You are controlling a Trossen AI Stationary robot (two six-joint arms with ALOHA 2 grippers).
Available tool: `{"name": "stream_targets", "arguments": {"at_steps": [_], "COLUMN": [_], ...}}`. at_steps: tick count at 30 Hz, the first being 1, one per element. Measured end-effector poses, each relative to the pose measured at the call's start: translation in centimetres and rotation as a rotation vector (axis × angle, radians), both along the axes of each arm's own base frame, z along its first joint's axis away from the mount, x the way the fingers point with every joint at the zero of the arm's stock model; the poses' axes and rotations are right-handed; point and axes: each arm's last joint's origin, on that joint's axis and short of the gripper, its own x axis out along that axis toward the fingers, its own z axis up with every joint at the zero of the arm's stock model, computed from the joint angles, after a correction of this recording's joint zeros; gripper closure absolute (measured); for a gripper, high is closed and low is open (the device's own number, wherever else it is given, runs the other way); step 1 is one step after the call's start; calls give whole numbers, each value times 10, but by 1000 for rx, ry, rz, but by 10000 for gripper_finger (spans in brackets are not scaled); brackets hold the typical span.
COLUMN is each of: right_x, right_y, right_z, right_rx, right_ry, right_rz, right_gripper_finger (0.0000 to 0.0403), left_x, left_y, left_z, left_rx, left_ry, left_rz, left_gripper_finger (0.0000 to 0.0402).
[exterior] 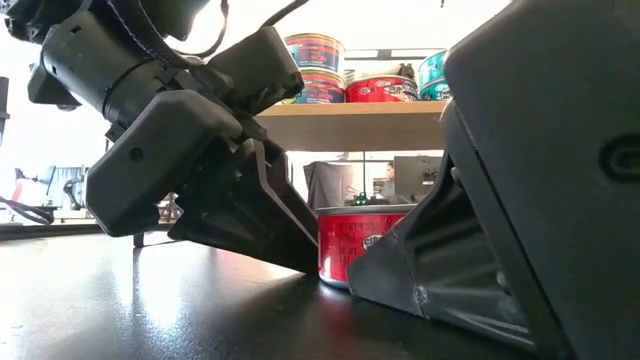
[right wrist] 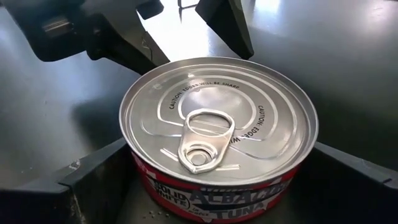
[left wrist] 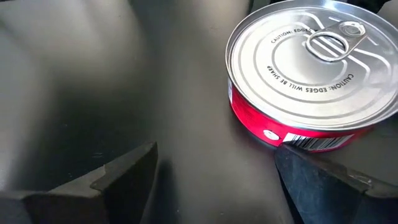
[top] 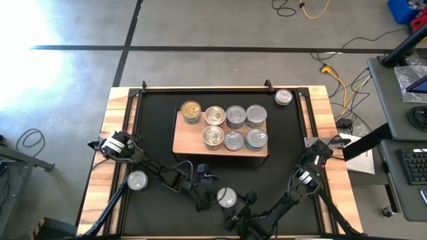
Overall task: Stack canned seafood by type on shelf
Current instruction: Stack the red tuna can on top of the red tuna can on the shelf
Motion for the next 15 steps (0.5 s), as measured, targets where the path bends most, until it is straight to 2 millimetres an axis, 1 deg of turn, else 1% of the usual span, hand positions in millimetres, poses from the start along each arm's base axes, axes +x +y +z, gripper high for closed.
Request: {"name": "stream_targets", "arguments": {"at_steps": [6,11,15], "right_x": [1,1,1], "right_y": [0,0,0], "right_z": [0,0,0], "right_rx": [4,8,11], "right_ry": [3,-3,-6], "right_rz": [1,2,1], "right_gripper_finger": [3,26,27], "left_x": [0,-1,-1], "left_y": [-4,-6,-7], "left_z": [1,2,2], "left_rx": [-6,4,4], "left_ry": [3,3,4], "left_rz": [-43,-51,-53], "left_gripper_finger": [84,84,84]}}
